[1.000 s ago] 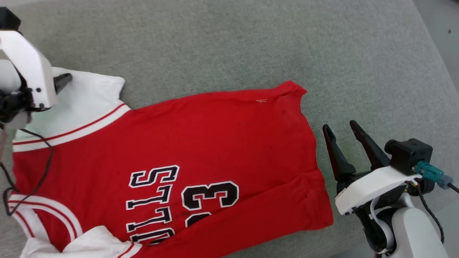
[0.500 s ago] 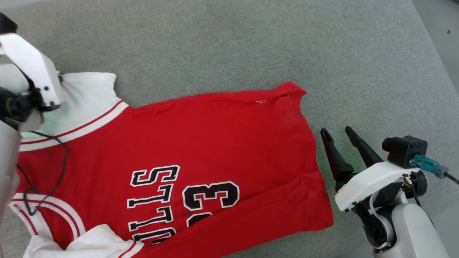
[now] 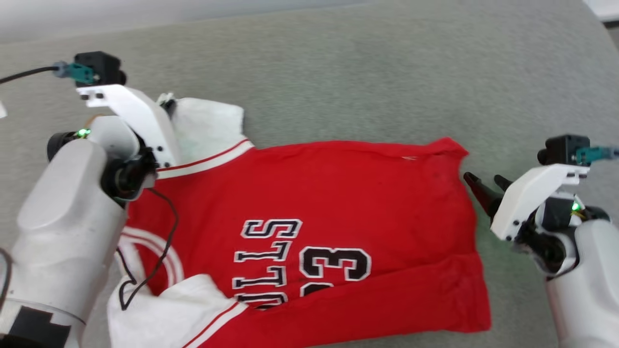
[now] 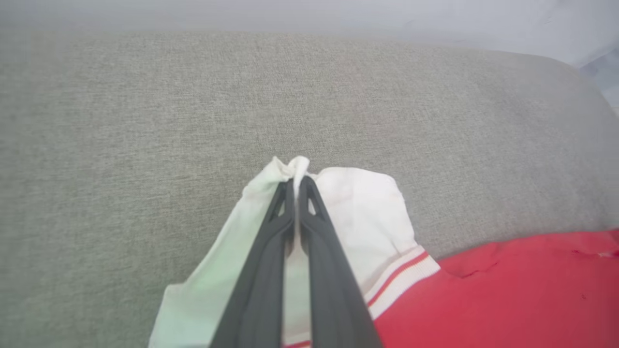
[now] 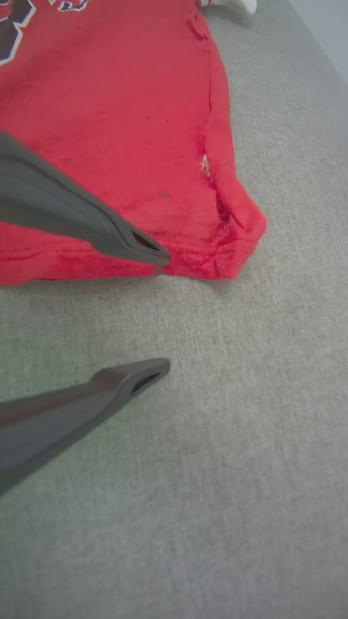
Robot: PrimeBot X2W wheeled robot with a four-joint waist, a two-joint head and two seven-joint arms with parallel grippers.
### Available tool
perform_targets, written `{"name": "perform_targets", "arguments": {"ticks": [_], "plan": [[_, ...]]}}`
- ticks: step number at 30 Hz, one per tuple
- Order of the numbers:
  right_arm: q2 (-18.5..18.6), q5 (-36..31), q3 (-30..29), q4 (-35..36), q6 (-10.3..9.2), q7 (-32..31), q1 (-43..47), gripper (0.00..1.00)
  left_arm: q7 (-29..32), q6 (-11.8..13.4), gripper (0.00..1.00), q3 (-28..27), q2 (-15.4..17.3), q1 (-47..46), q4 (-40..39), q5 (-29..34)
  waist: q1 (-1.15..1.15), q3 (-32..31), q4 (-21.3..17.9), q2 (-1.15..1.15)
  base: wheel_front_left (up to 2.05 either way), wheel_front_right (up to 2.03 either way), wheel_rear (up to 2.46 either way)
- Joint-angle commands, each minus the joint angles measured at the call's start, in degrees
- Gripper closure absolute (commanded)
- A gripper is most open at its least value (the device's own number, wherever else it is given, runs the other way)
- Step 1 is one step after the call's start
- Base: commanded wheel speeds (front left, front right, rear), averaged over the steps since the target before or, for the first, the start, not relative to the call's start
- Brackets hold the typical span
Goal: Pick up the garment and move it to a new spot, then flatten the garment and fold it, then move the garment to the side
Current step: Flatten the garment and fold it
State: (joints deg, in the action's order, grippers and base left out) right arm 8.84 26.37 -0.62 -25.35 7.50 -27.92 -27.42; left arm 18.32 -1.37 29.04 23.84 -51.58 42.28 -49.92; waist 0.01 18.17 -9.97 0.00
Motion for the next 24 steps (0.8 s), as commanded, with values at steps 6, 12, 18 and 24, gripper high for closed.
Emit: {"name": "perform_targets", "arguments": {"ticks": [6,12,18,24], "plan": [[2.47,-1.16,0.31,-6.92,-0.02,-7.43,-7.92,0.0,-3.22,0.42,1.0,0.71,-1.96,0.09,-4.43,1.23,-0.01,0.55,6.74,0.0,0.0,0.0,0.0],[2.97,-5.85,0.03,-16.89,-0.08,-14.7,-11.33,0.0,-5.49,0.5,1.0,1.32,-3.36,1.94,-7.06,1.5,-0.01,1.58,9.53,0.0,0.0,0.0,0.0],[1.65,-8.11,-0.81,-22.57,-0.04,-18.75,-10.92,1.0,-7.49,0.6,1.0,1.07,-4.09,4.29,-7.35,0.74,-0.01,0.17,10.91,0.0,0.0,0.0,0.0],[2.23,-7.14,-1.74,-17.12,-0.01,-12.66,-11.82,1.0,-12.04,1.62,1.0,0.94,-4.47,8.18,-8.48,1.56,-0.01,-3.67,11.75,0.0,0.0,0.0,0.0]]}}
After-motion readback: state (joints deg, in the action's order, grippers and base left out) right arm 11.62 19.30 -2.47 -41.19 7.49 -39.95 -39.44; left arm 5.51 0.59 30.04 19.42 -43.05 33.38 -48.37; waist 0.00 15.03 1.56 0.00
